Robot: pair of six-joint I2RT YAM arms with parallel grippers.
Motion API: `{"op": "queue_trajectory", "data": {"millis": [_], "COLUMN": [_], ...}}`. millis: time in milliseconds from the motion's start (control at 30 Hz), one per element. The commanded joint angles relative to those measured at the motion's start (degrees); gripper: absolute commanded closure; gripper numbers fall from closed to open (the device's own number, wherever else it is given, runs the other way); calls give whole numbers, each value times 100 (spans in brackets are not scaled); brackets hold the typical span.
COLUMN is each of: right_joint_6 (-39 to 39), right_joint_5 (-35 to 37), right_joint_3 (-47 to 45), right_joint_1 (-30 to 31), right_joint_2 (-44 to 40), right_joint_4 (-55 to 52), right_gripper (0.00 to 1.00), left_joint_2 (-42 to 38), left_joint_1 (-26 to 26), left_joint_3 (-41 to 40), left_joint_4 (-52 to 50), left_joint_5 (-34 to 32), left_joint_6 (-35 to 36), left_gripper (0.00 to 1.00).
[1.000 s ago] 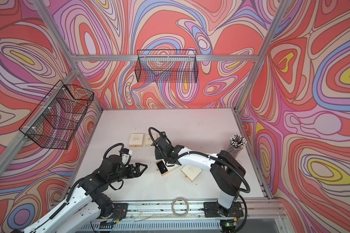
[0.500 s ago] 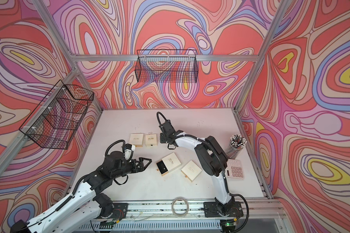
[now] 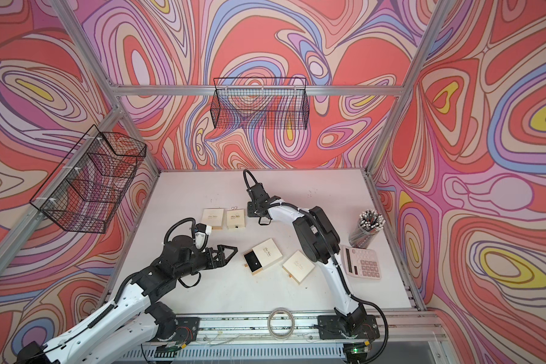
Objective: Take out the earrings from the drawer-style jewelry box
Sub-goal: Place the earring at the center of the board.
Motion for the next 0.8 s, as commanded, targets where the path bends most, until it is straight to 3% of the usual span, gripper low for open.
{"op": "queue_trajectory", "data": {"millis": [0, 767], "right_joint_6": [-67, -129], "right_joint_5": [-55, -141], "right_joint_3": [258, 632], "right_joint_1": [-83, -236], "right_joint_2": [211, 629], "right_joint_4": [-184, -429], "right_gripper": [100, 100], "left_joint_2": [-90, -151], "left_joint_1": [67, 107], "left_joint_3": [154, 180], "left_joint_4": [38, -59], "left_joint_5": [-28, -85], "left_joint_6": [-12, -5], "left_gripper": [0, 0]}}
